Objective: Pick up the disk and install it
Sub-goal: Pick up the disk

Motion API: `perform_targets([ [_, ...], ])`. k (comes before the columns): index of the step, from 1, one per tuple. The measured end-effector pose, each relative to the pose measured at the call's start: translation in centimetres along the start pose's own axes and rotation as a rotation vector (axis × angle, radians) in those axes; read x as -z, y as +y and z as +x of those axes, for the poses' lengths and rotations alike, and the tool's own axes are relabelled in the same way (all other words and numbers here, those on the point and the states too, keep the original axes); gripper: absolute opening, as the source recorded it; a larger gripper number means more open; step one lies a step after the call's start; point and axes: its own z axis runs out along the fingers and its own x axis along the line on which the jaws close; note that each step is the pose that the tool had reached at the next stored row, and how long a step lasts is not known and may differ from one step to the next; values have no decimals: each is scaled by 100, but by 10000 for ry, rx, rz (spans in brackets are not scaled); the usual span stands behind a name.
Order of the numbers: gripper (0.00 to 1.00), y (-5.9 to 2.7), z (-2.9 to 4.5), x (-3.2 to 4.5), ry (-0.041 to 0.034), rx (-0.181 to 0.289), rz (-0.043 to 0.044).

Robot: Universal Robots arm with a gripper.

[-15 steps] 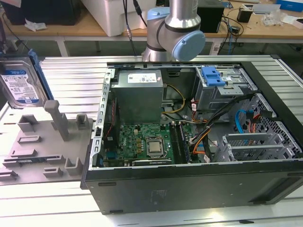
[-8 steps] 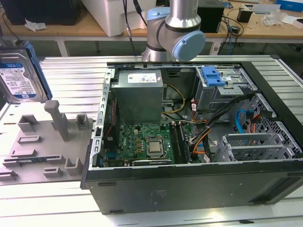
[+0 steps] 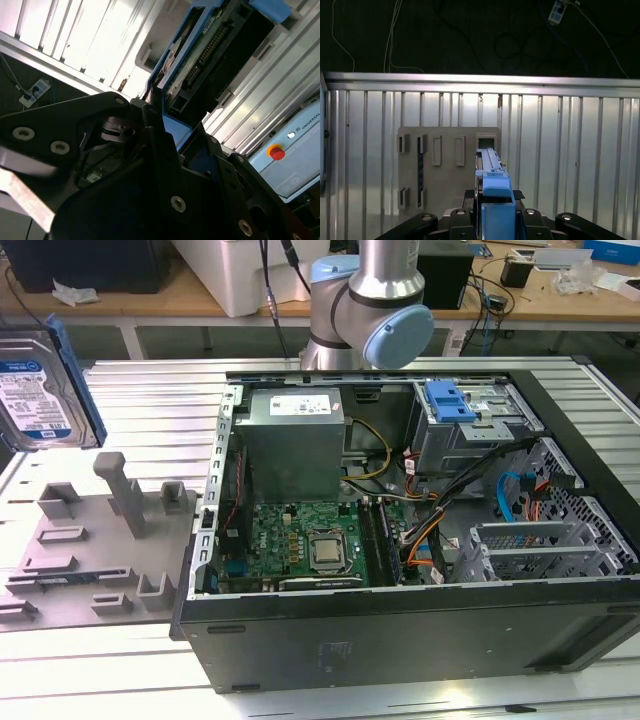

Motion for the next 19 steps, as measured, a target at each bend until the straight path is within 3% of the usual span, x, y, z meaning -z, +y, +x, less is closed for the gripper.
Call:
perform_targets([
  [6,37,-2,9,157,0,0,0],
  [19,37,-48,40,625,-42,0,1],
])
